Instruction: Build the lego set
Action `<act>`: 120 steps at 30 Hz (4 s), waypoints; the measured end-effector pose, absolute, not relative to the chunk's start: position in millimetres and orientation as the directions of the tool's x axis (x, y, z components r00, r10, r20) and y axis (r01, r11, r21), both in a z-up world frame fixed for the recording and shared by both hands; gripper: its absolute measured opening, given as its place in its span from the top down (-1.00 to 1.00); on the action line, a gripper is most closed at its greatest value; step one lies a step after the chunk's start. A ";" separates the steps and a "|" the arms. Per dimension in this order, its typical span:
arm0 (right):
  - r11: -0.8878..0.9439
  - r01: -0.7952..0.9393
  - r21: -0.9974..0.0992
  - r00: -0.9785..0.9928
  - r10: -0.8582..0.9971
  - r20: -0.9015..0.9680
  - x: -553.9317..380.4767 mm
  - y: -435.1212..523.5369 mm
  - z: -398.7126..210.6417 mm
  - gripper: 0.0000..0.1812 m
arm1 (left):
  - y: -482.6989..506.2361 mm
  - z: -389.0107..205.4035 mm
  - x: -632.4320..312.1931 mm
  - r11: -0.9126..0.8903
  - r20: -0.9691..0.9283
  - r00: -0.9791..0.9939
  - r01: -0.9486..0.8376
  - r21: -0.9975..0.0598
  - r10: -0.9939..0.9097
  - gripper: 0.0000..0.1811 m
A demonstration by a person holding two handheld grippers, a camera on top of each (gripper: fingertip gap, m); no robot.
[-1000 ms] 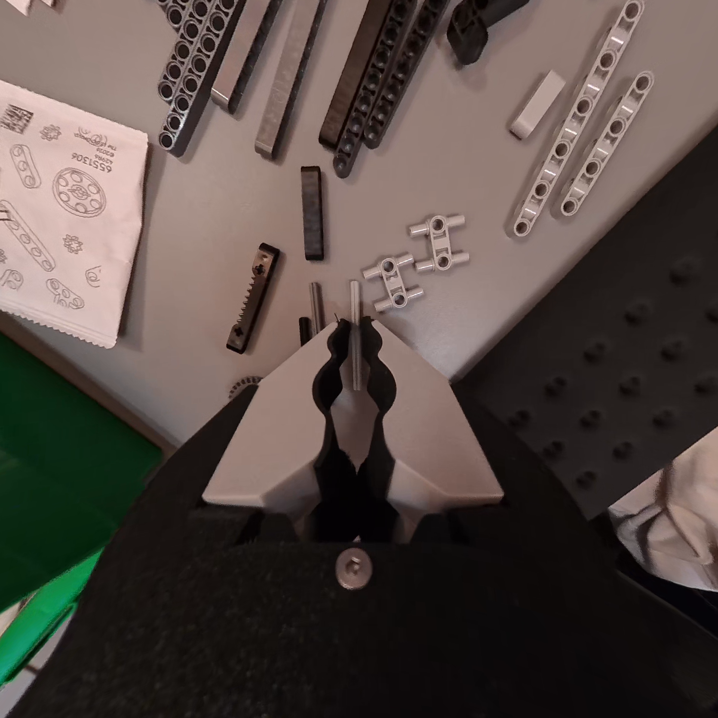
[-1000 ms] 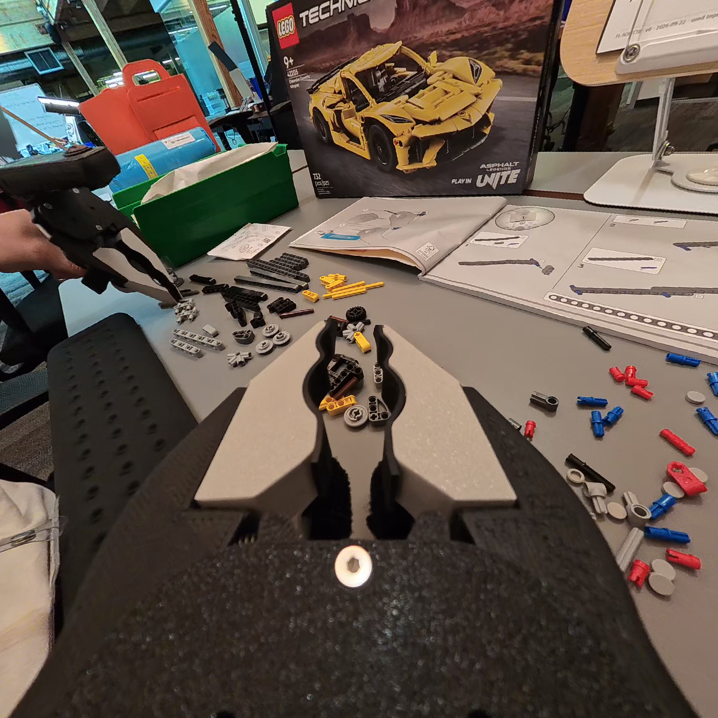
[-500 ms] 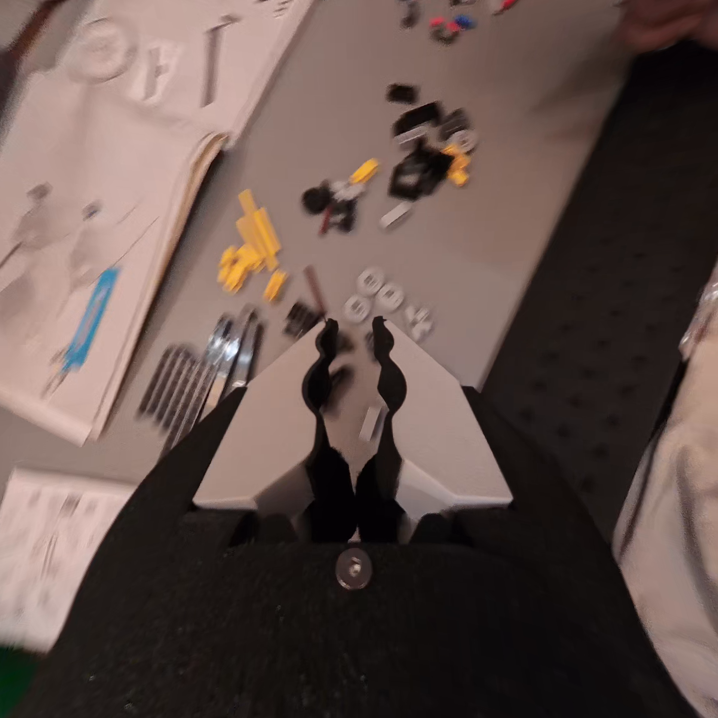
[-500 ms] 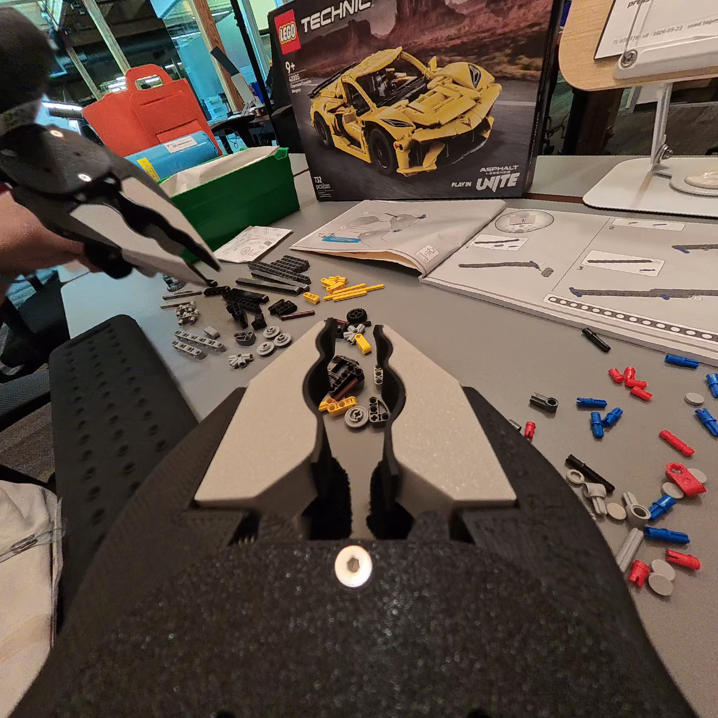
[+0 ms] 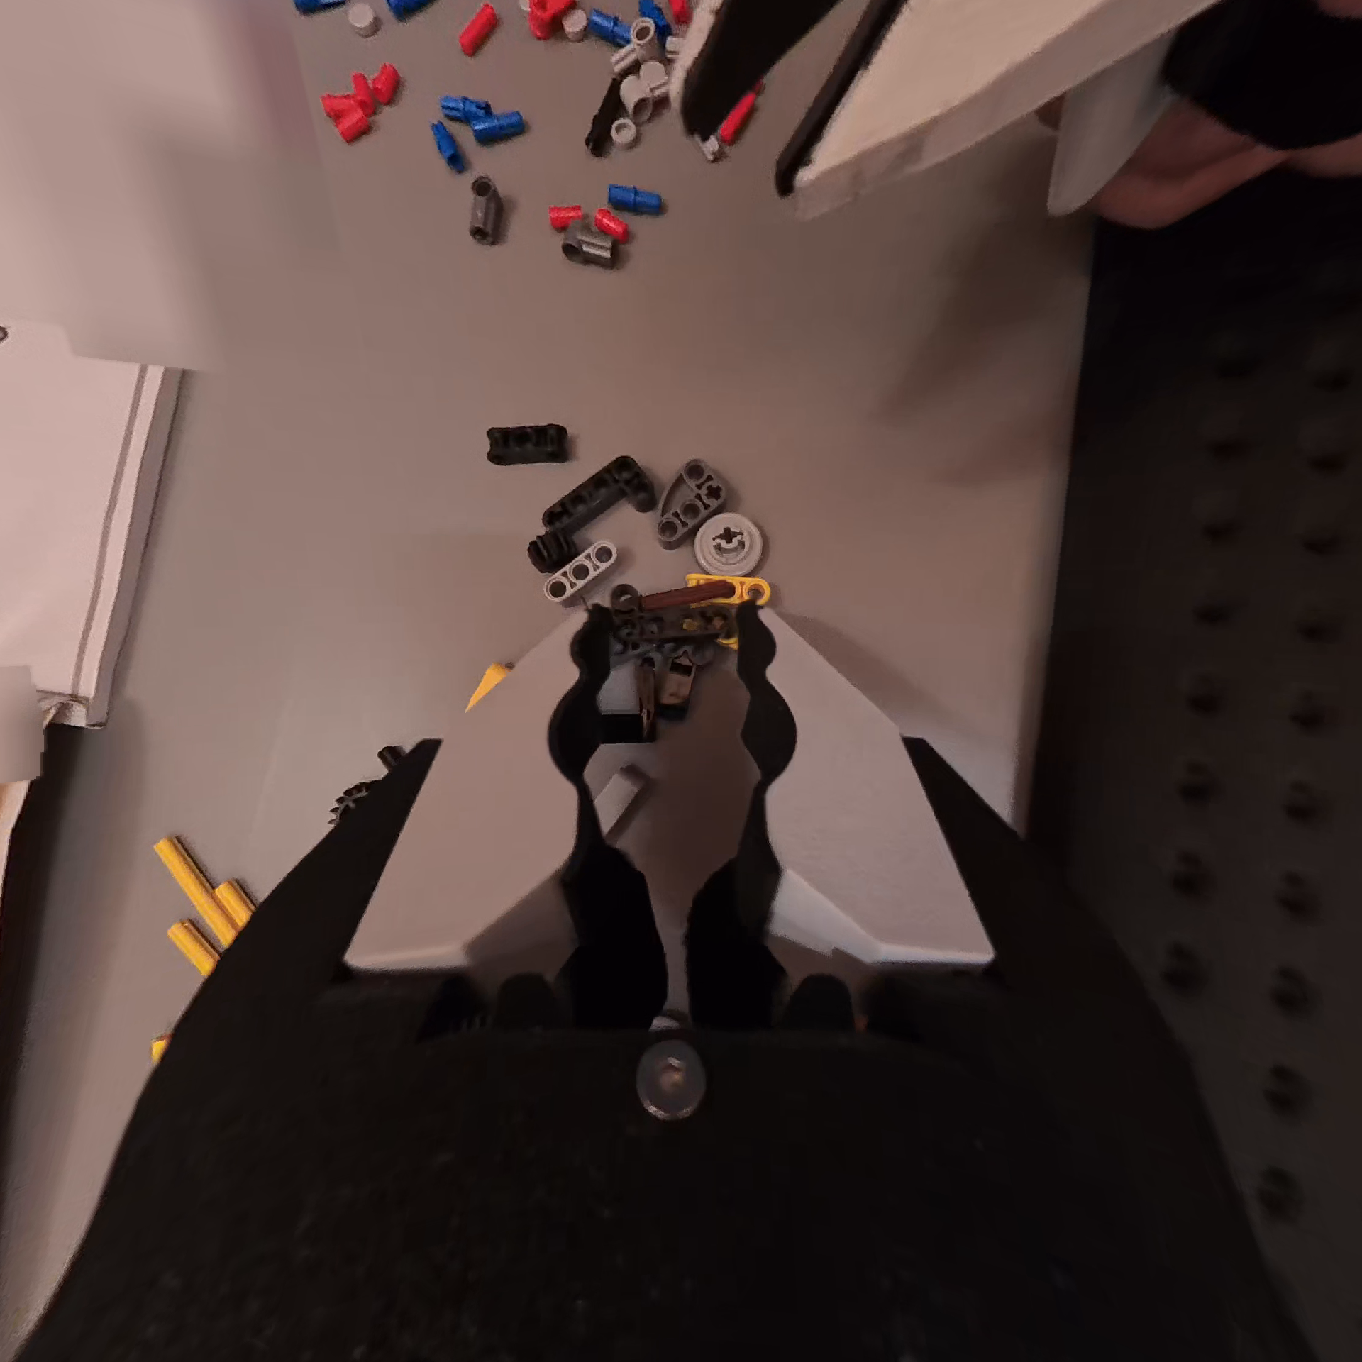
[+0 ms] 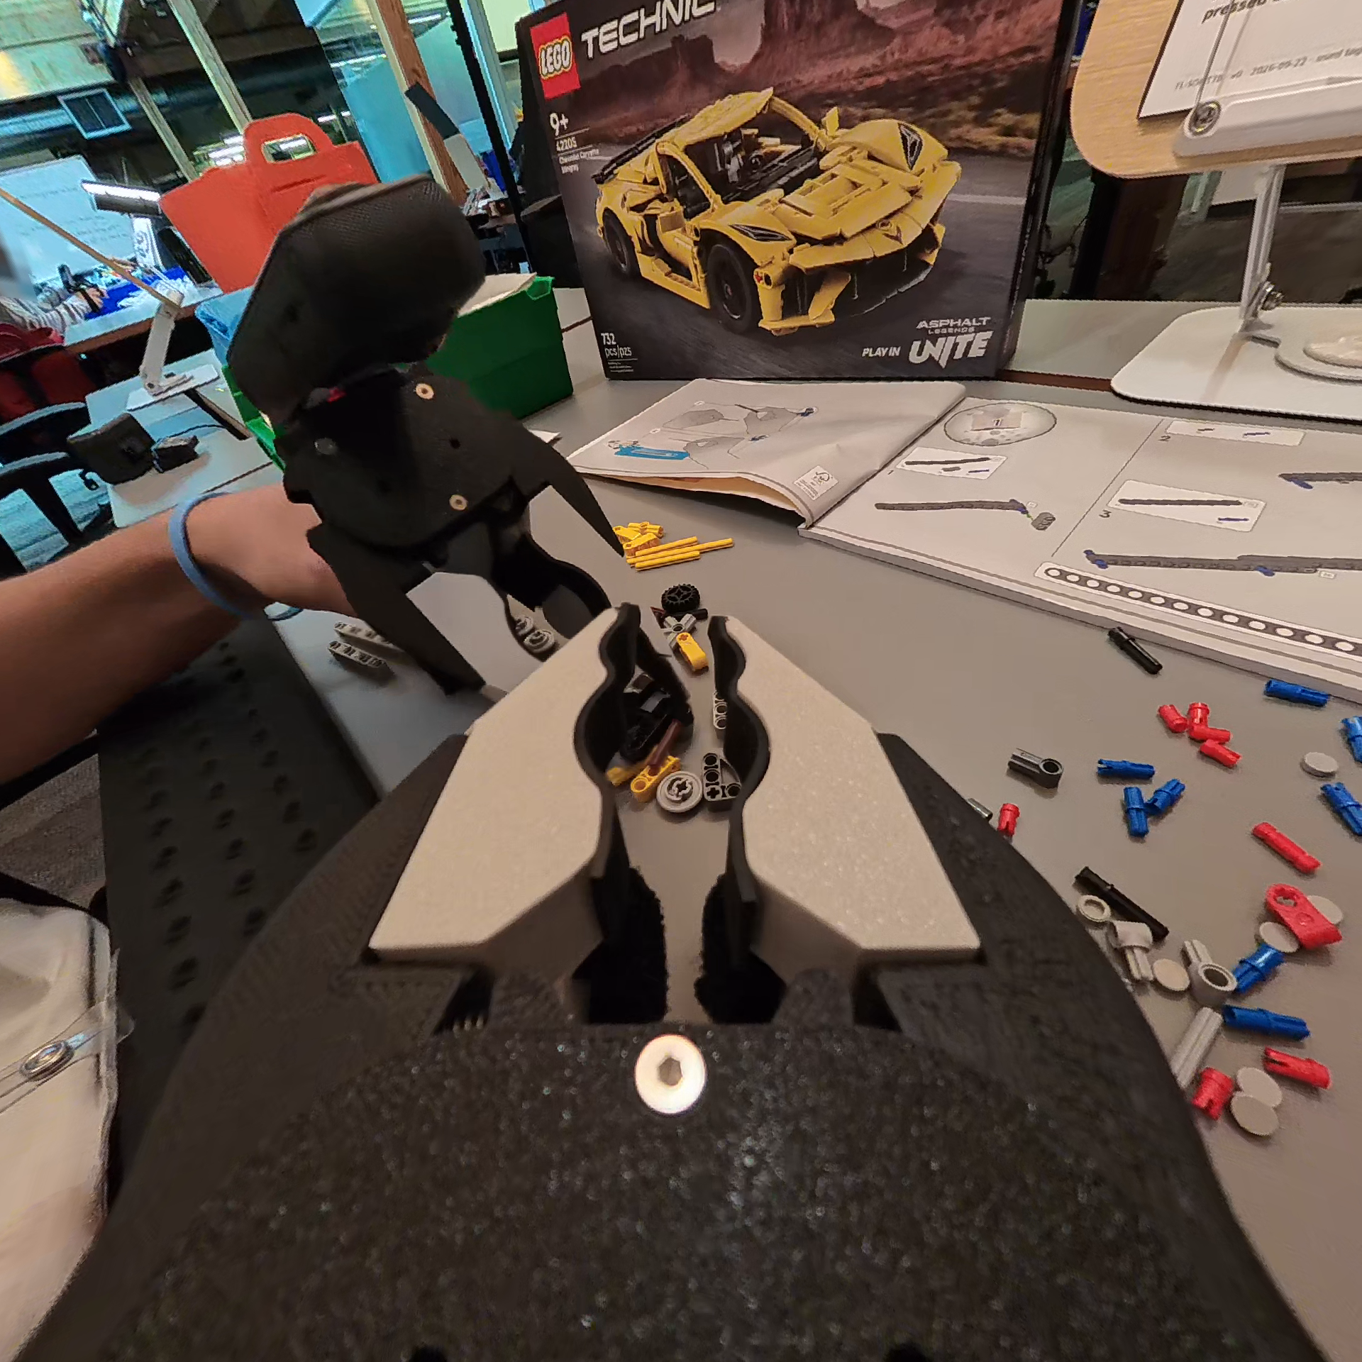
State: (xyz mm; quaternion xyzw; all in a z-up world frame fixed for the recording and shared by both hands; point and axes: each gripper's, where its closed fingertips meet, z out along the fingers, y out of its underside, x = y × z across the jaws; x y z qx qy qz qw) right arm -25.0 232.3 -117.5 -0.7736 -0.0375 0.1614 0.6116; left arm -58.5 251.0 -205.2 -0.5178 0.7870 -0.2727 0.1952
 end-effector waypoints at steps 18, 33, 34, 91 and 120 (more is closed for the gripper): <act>-0.261 -0.133 -0.956 0.946 0.255 -0.201 -25.7 233.3 -119.8 0.78 | 406.2 -150.1 -199.4 0.028 -0.110 0.058 -0.763 -0.645 -0.992 0.66; -0.268 -0.131 -0.955 0.948 0.247 -0.199 -25.0 234.1 -121.1 0.78 | 352.0 -197.4 -228.2 0.126 0.011 -0.161 -0.808 -0.576 -0.987 0.66; -0.267 -0.130 -0.955 0.948 0.247 -0.199 -24.9 234.2 -121.0 0.78 | 351.7 -197.5 -227.0 0.126 0.010 -0.162 -0.805 -0.580 -0.987 0.66; -0.259 -0.140 -0.956 0.945 0.253 -0.207 -25.2 233.0 -119.4 0.78 | 354.5 -195.5 -243.5 -0.032 -0.040 0.061 -0.860 -0.510 -0.997 0.75; -0.253 -0.146 -0.957 0.942 0.260 -0.212 -25.5 232.8 -118.1 0.78 | 338.8 -192.5 -234.4 0.247 0.016 -0.273 -0.891 -0.381 -0.962 0.92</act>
